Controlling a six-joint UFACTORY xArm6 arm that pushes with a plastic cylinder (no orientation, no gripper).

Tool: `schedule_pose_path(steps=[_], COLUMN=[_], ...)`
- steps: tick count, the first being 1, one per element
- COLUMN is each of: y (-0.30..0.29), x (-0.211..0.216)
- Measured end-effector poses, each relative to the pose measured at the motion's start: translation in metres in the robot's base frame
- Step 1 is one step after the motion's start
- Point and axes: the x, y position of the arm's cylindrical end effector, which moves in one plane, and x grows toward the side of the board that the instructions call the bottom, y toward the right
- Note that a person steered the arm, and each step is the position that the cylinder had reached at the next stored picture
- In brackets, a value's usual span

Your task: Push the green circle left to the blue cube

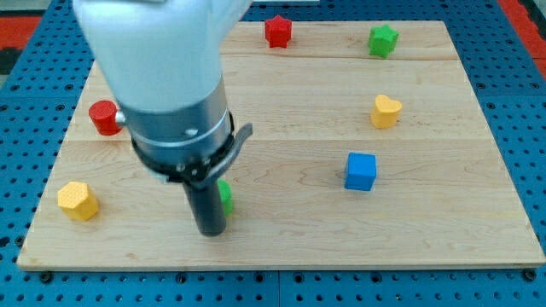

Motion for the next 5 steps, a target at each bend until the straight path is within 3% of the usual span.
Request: schedule_pose_path(steps=[1, 2, 4, 5], y=[0.005, -0.05, 0.004, 0.007], x=[0.003, 0.011, -0.038, -0.016])
